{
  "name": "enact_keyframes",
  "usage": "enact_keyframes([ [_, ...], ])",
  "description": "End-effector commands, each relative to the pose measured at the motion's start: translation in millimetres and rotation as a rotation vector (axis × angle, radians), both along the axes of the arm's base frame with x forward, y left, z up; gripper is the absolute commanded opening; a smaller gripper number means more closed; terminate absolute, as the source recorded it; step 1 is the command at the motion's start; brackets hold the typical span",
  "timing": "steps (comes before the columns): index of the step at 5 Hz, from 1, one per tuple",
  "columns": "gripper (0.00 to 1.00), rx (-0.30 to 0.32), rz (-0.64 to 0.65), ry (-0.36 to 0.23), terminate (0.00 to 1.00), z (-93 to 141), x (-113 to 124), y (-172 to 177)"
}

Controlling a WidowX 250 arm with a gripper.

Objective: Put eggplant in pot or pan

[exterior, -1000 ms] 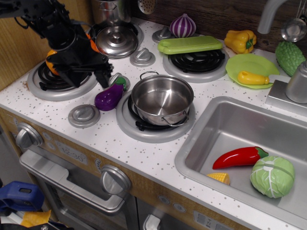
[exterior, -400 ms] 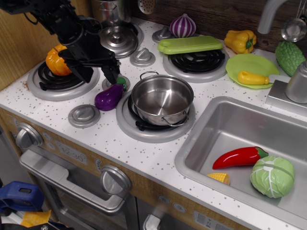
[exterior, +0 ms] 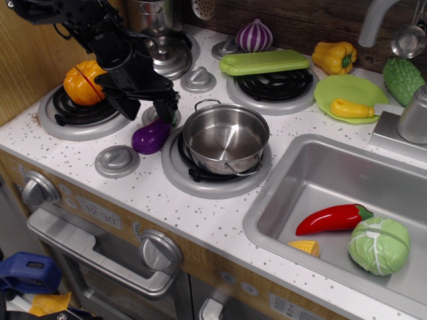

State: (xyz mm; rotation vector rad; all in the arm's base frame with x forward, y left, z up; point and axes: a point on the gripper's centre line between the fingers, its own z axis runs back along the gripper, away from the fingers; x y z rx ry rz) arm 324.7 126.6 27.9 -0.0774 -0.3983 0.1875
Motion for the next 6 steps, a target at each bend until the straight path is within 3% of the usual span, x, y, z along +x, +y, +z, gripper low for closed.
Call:
enact_keyframes([
  [1, 1.00, 0.046, 0.012, -0.001, 0.00, 1, 5, -3],
  [2, 1.00, 0.066, 0.030, 0.042, 0.00, -5, 5, -11],
  [4, 1.00, 0.041, 0.056, 0.019, 0.00, -21, 2, -6],
  [5, 0.00, -0.063, 0.099, -0.005, 0.00, -30, -2, 2],
  [6, 0.00, -0.049, 0.104, 0.013, 0.00, -25, 0, 2],
])
